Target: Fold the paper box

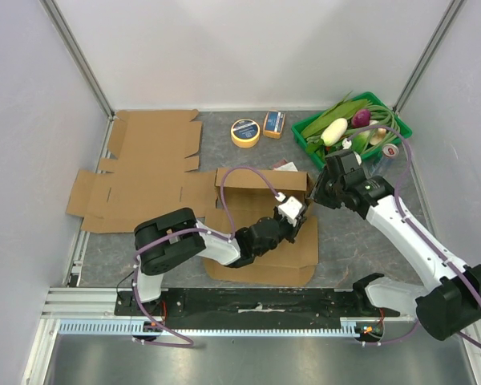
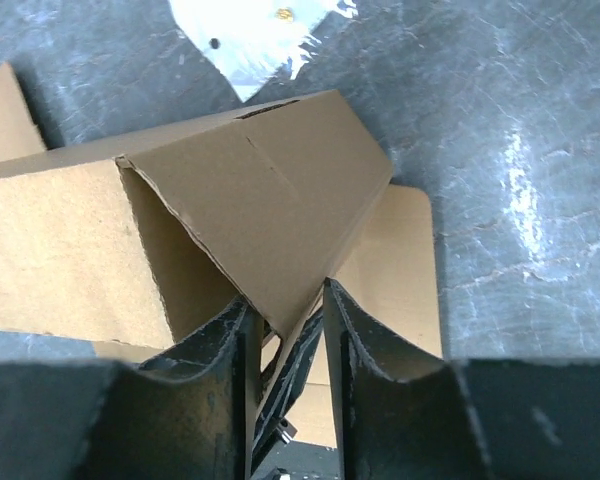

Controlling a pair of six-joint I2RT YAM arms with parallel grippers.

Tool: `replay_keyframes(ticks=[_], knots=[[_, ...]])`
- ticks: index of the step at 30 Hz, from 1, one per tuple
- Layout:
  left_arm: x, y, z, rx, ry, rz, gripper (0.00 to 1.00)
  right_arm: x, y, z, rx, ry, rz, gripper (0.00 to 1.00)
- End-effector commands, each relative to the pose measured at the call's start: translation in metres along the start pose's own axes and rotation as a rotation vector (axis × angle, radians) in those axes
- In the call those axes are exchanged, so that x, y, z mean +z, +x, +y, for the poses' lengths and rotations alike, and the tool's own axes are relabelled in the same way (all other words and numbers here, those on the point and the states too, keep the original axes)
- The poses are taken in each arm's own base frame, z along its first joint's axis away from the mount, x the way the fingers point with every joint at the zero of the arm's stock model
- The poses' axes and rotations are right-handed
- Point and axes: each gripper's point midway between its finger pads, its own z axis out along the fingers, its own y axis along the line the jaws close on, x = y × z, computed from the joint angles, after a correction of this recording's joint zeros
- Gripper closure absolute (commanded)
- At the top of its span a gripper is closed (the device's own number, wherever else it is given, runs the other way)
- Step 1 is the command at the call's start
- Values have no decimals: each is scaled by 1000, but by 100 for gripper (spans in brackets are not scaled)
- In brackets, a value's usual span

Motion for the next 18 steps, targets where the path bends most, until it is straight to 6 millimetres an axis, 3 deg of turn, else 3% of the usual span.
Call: replay_keyframes(ticks=[1, 3, 4, 6, 9, 15, 16, 18], knots=[[2, -18, -11, -14, 96, -38, 78, -6, -5, 20, -48, -124, -32, 62], [1, -18, -15, -16, 127, -37, 80, -6, -5, 27, -68, -158, -22, 58], [1, -16, -15, -17, 123, -30, 86, -7, -3, 30, -85, -176, 3, 55], [2, -15, -8, -28, 85, -22, 96, -15, -13, 33, -154, -188, -29, 39], [0, -14, 2, -53, 55, -15, 98, -35, -33, 25, -224, -198, -128, 22], [-4, -18, 21, -68, 24, 14, 98, -63, -52, 11, -341, -243, -306, 20], [-4, -17, 24, -65, 21, 23, 98, -69, -63, 13, -349, -257, -392, 20], [-4, -16, 31, -66, 19, 45, 98, -72, -57, 3, -360, -284, -478, 20]])
